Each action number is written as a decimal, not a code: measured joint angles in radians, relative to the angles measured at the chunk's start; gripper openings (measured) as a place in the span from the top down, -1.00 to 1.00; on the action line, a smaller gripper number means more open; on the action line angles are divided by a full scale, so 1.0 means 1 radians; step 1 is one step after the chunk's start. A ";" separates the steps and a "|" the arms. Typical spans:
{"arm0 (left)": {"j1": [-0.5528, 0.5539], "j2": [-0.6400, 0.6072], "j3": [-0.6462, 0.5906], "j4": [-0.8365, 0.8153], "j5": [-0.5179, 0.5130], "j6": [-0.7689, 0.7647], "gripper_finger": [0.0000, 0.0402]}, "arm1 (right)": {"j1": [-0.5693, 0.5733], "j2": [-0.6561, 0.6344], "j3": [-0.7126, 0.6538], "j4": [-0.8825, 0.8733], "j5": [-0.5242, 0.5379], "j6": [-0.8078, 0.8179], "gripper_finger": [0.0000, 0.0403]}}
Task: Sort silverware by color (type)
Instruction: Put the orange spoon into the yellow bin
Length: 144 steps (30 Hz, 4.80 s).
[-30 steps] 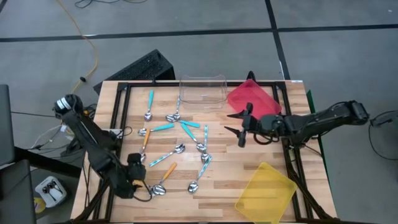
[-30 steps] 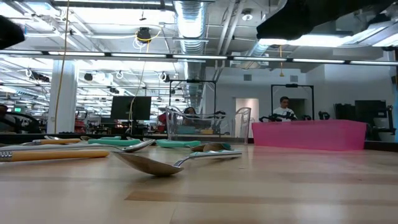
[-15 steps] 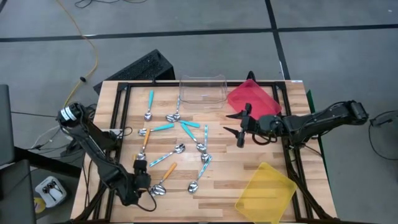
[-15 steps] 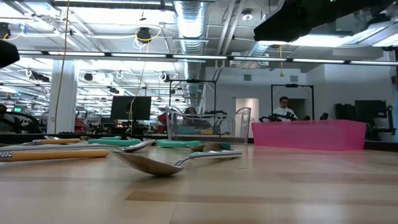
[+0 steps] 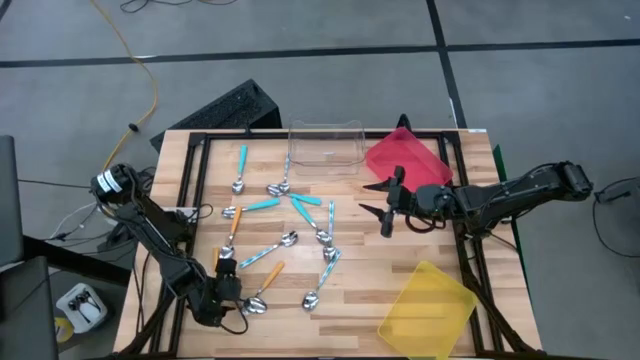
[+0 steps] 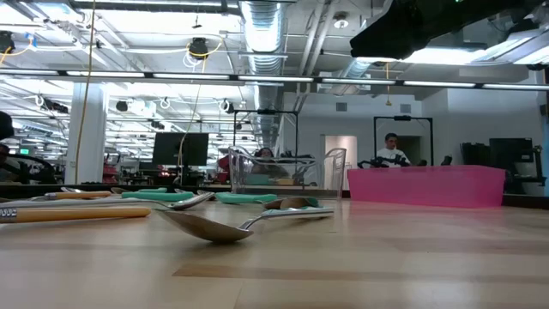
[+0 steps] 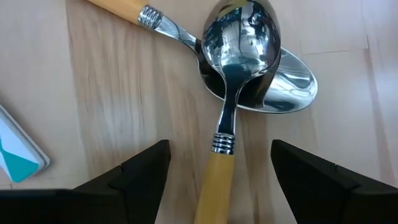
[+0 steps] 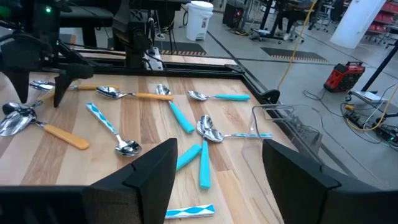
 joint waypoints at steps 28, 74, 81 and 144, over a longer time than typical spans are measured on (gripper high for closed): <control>0.001 0.029 -0.001 -0.035 -0.022 -0.034 0.69 | 0.000 0.000 0.000 -0.019 0.000 0.000 -0.29; 0.247 -0.370 0.176 0.357 -0.543 0.762 0.86 | 0.012 0.198 -0.001 0.541 -0.199 -0.029 -0.29; 0.439 -0.397 0.176 0.541 -0.073 1.011 0.85 | 0.021 0.374 -0.001 0.843 -0.242 -0.104 -0.29; 0.803 -0.394 -0.084 0.765 0.561 0.361 0.82 | 0.128 0.590 0.646 0.001 -0.369 -0.558 -0.29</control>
